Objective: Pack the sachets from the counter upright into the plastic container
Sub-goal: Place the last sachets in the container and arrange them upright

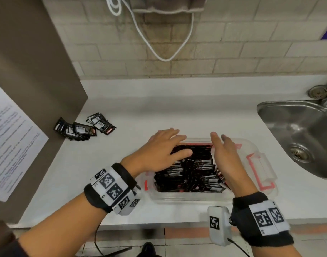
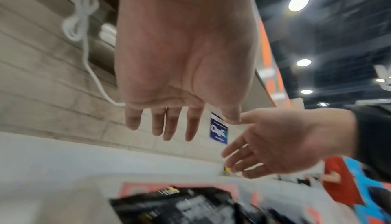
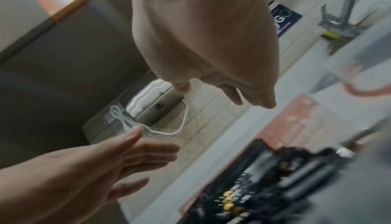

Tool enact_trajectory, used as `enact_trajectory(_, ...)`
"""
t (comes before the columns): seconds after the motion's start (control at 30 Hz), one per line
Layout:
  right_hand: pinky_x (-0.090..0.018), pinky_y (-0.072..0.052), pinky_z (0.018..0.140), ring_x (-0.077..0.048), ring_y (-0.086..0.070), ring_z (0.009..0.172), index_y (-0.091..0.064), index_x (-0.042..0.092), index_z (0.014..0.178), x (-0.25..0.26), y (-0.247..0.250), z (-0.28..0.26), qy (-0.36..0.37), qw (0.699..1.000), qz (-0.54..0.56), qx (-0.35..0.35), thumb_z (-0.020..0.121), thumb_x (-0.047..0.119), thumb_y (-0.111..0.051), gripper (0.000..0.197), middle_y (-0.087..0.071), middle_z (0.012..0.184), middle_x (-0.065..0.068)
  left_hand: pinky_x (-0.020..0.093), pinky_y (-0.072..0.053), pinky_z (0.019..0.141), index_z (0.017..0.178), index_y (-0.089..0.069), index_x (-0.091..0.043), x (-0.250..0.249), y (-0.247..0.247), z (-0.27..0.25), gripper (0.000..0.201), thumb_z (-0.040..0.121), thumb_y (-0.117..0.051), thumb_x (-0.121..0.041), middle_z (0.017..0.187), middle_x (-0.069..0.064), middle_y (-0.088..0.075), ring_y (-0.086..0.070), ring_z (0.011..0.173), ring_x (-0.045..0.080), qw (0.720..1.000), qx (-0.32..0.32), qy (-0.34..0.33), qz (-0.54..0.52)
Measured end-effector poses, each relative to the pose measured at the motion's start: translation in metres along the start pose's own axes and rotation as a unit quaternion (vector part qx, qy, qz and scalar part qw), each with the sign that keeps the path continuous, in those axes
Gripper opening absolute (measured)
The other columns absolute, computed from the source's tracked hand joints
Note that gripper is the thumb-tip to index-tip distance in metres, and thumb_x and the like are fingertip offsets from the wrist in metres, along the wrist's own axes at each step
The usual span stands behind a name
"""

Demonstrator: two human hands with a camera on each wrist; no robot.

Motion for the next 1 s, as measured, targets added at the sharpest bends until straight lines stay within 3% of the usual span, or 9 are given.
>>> enact_trajectory(0.07,-0.043,-0.020,0.123,-0.019,-0.018,0.152,-0.020,0.020,0.159,0.024,-0.015,-0.006,0.031,0.999,-0.012,0.013,0.100,0.057,-0.045,0.074,-0.016,0.167,0.001,0.042,-0.022,0.121,0.151,-0.040,-0.026,0.025,0.029,-0.004,0.072,0.093,-0.035,-0.068,0.157,0.002,-0.036,-0.022,0.147,0.018,0.997,-0.060,0.035,-0.031)
enact_trajectory(0.13,-0.041,-0.020,0.122,-0.017,-0.017,0.153,-0.018,0.022,0.159,0.050,-0.035,-0.014,0.063,0.996,-0.029,0.050,0.099,0.053,-0.051,0.075,-0.013,0.167,0.004,0.041,-0.032,0.114,0.144,-0.048,-0.025,0.055,0.053,-0.012,0.054,0.098,-0.050,-0.054,0.145,0.002,-0.047,-0.034,0.139,0.021,0.990,-0.114,0.070,-0.033)
enact_trajectory(0.33,-0.032,-0.023,0.117,-0.018,-0.021,0.151,-0.014,0.019,0.160,0.118,-0.118,-0.024,0.135,0.971,-0.082,0.179,0.099,0.044,-0.057,0.079,-0.013,0.166,0.003,0.031,-0.043,0.098,0.132,-0.061,-0.017,0.149,0.108,-0.045,0.040,0.096,-0.065,-0.034,0.128,0.006,-0.060,-0.056,0.114,0.021,0.965,-0.181,0.184,-0.043)
enact_trajectory(0.47,-0.033,-0.024,0.118,-0.018,-0.020,0.151,-0.013,0.018,0.160,0.154,-0.180,-0.022,0.168,0.950,-0.104,0.242,0.099,0.044,-0.057,0.079,-0.013,0.167,0.001,0.027,-0.039,0.092,0.127,-0.064,-0.012,0.211,0.139,-0.069,0.036,0.097,-0.063,-0.032,0.128,0.007,-0.063,-0.058,0.118,0.022,0.943,-0.212,0.255,-0.038)
enact_trajectory(0.6,-0.034,-0.026,0.116,-0.022,-0.023,0.150,-0.015,0.013,0.160,0.168,-0.242,-0.008,0.152,0.935,-0.127,0.294,0.099,0.040,-0.058,0.079,-0.016,0.166,-0.005,0.034,-0.041,0.103,0.131,-0.062,-0.011,0.266,0.154,-0.084,0.033,0.099,-0.058,-0.019,0.132,0.011,-0.060,-0.056,0.122,0.027,0.926,-0.205,0.318,-0.011)
enact_trajectory(0.7,-0.030,-0.034,0.100,-0.026,-0.035,0.143,-0.021,0.008,0.156,0.167,-0.284,0.010,0.127,0.926,-0.161,0.318,0.099,0.035,-0.057,0.072,-0.029,0.160,-0.010,0.036,-0.039,0.108,0.133,-0.060,-0.010,0.298,0.155,-0.088,0.036,0.098,-0.053,-0.009,0.137,0.011,-0.057,-0.053,0.128,0.028,0.918,-0.194,0.346,-0.001)
enact_trajectory(0.77,-0.028,-0.033,0.092,-0.027,-0.039,0.139,-0.024,0.005,0.154,0.161,-0.305,0.025,0.100,0.921,-0.181,0.328,0.100,0.033,-0.055,0.068,-0.034,0.156,-0.012,0.038,-0.038,0.109,0.134,-0.057,-0.009,0.314,0.150,-0.086,0.037,0.097,-0.054,-0.009,0.138,0.012,-0.055,-0.050,0.129,0.029,0.916,-0.177,0.360,0.002)
enact_trajectory(0.9,-0.029,-0.034,0.091,-0.030,-0.042,0.135,-0.027,0.001,0.151,0.142,-0.339,0.054,0.056,0.908,-0.239,0.340,0.101,0.030,-0.053,0.063,-0.040,0.151,-0.016,0.037,-0.036,0.110,0.139,-0.053,-0.010,0.337,0.142,-0.072,0.041,0.099,-0.055,-0.013,0.142,0.012,-0.050,-0.045,0.133,0.029,0.920,-0.142,0.365,0.002)
enact_trajectory(1.0,-0.029,-0.038,0.090,-0.028,-0.048,0.123,-0.031,0.001,0.147,0.131,-0.359,0.073,0.050,0.895,-0.282,0.342,0.100,0.029,-0.053,0.059,-0.045,0.145,-0.016,0.037,-0.034,0.112,0.143,-0.051,-0.009,0.352,0.148,-0.057,0.043,0.100,-0.052,-0.013,0.146,0.012,-0.049,-0.044,0.136,0.029,0.923,-0.130,0.361,-0.017)
Point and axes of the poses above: each hand's wrist, its own z-axis towards the middle knuckle, its own y-axis out of the back of the hand, x = y × z, the point moved 7 cm from there along z, towards the middle knuckle
